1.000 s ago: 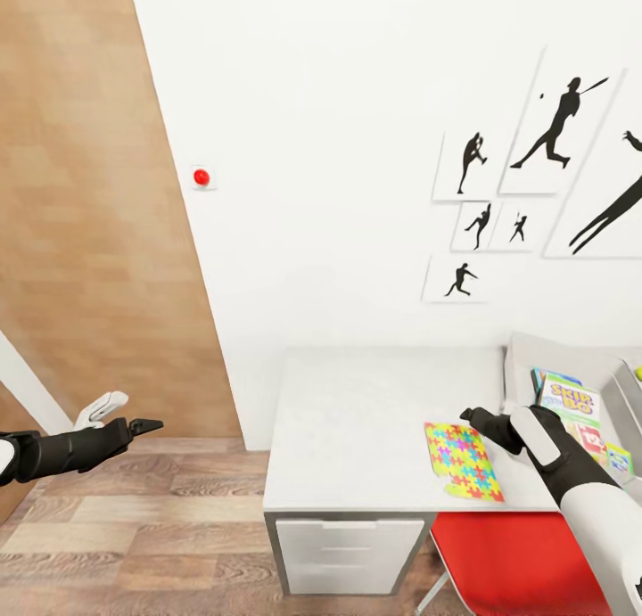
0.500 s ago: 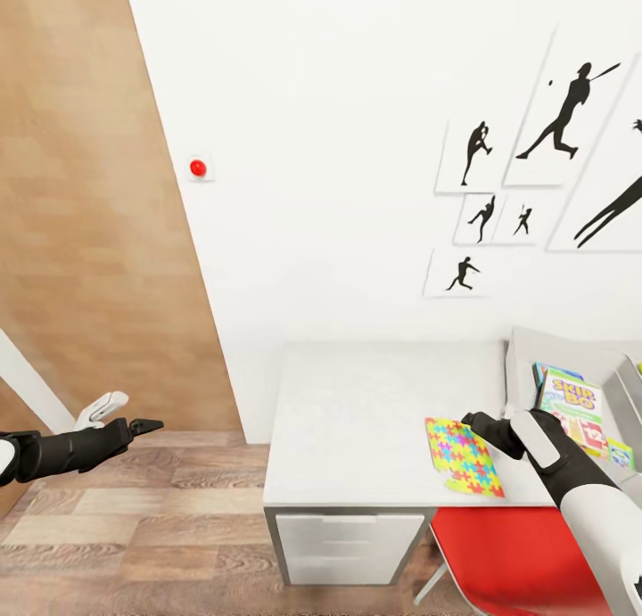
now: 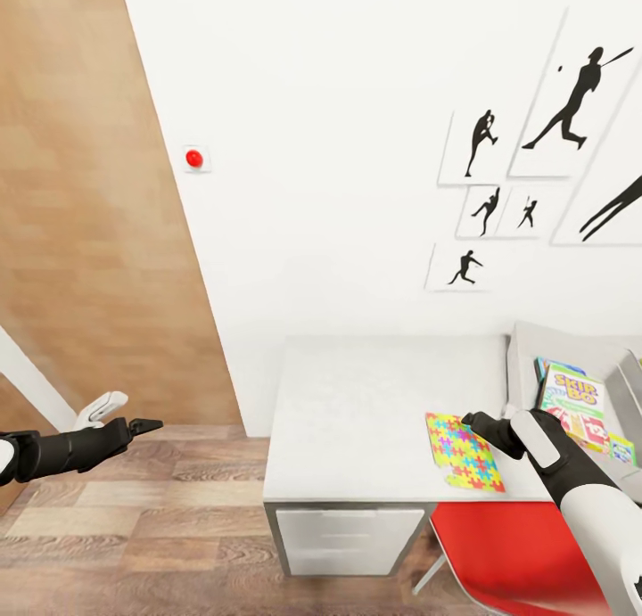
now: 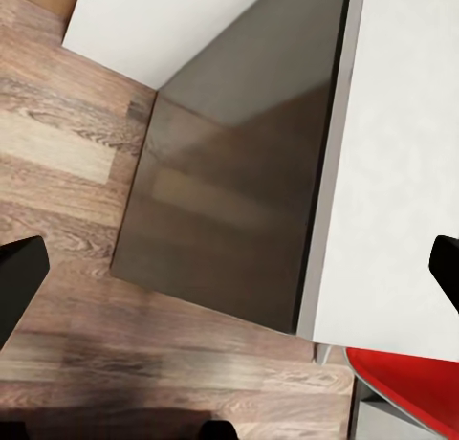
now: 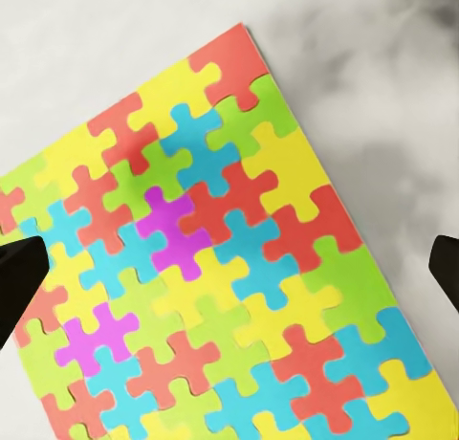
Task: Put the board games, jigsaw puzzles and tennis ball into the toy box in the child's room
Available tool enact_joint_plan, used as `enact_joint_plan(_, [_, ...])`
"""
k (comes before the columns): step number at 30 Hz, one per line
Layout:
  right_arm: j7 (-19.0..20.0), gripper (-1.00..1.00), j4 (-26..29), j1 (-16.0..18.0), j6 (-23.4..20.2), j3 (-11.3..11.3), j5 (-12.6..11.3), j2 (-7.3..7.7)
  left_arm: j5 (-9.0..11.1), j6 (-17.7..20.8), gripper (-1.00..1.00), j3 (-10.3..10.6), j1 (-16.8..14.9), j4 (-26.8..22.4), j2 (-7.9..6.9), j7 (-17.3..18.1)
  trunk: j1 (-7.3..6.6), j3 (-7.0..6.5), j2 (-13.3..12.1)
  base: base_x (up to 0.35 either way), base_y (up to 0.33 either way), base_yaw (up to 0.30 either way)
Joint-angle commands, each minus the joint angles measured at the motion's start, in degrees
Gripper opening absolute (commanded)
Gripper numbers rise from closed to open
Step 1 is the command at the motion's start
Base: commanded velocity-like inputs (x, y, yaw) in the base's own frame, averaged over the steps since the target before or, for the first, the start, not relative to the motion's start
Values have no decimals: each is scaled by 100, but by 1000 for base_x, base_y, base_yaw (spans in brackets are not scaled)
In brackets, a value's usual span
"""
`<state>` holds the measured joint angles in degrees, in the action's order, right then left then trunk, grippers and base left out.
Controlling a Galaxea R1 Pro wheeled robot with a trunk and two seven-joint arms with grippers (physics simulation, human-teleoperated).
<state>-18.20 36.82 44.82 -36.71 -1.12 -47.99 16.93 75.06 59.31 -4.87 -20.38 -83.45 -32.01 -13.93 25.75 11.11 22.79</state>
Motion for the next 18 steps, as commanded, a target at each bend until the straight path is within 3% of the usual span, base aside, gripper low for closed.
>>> enact_joint_plan(1, [-52, 100, 9, 6, -12, -12, -57, 3, 61, 19, 100, -4, -5, -5, -2, -58, 3, 22, 13, 0, 0, 0])
enact_joint_plan(18, [-52, 100, 18, 1, -3, -13, -62, 3, 61, 19, 100, 0, -2, -5, 1, -58, 3, 179, 13, 0, 0, 0])
